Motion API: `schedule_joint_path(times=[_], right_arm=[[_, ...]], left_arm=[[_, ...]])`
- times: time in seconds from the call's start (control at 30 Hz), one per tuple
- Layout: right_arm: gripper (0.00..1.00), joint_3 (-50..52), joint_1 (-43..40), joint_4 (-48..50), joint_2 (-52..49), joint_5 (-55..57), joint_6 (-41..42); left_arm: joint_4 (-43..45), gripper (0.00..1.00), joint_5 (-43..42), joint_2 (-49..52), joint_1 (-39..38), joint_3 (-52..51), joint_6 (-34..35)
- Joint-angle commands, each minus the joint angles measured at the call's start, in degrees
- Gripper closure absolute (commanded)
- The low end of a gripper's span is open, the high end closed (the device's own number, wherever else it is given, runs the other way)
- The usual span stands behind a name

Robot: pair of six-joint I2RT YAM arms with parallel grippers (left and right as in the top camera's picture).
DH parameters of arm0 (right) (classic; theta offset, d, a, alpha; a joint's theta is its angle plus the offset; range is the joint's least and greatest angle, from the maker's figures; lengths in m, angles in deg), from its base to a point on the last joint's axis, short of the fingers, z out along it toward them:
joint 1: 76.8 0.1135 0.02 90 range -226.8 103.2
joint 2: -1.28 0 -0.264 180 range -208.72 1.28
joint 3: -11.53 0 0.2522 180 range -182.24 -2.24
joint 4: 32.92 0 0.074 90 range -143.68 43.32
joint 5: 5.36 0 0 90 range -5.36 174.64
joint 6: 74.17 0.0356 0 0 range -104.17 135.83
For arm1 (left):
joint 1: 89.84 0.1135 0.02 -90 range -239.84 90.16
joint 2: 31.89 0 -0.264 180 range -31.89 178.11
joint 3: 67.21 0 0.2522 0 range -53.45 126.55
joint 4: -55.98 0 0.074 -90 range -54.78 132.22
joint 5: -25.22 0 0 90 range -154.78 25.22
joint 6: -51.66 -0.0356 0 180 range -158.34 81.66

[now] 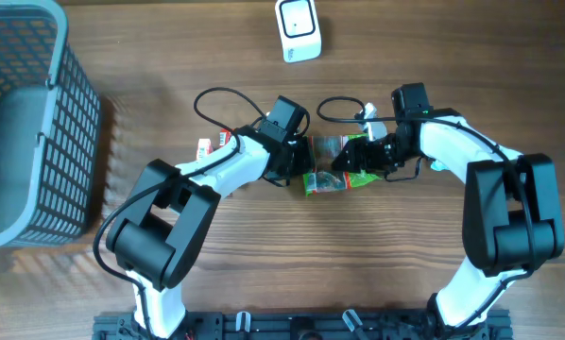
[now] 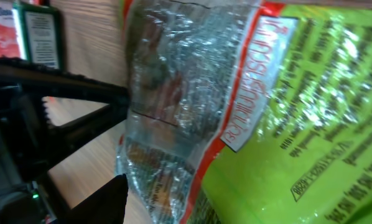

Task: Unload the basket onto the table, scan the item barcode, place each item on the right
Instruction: 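Hold the snack bag with both grippers and turn it over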

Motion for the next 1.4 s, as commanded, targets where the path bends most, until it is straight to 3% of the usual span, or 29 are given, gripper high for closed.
schedule_joint_path(times=[0.0,0.2,0.37,0.43,0.5,0.57,0.9,1.0,1.13,1.37], right_arm=[[0.41,0.7,0.3,0.8,-1.2,-13.6,0.5],[0.37,1.1,-1.4,-2.7,-1.2,-3.6,0.7],[0.35,6.6,-1.5,2.8,-1.2,-3.1,3.3],[0.46,8.8,-1.5,6.3,-1.2,-3.2,6.3],[0.75,9.0,-1.5,7.6,-1.2,-4.3,6.7],[0.94,8.9,-1.9,9.0,-1.2,-7.0,6.6],[0.96,7.9,-11.4,10.4,-1.2,-17.0,5.3],[0.96,7.9,-12.8,9.1,-1.2,-16.9,2.8],[0.96,7.9,-12.7,9.1,-1.2,-16.8,1.1],[0.96,7.9,-12.7,8.5,-1.2,-11.8,0.1]], left_arm=[[-0.7,0.94,2.0,3.3,-0.2,-0.7,-0.3],[-1.1,0.95,2.1,3.3,-0.2,-0.7,-0.3],[-1.0,0.95,2.4,3.3,-0.2,-0.7,-0.3],[-1.1,0.95,2.4,3.3,-0.2,-0.7,-0.3],[-1.1,0.96,2.4,3.3,-0.2,-0.7,-0.3],[-1.2,0.96,2.4,3.3,-0.2,-0.7,-0.3],[-3.1,0.96,2.3,2.7,-0.2,-0.6,-0.3],[-4.0,0.96,2.4,-1.1,0.0,-0.6,-4.4],[-4.3,0.96,2.2,-7.6,0.3,-0.5,-5.0],[-1.3,0.96,-8.3,-6.6,-0.4,-0.5,-4.5]])
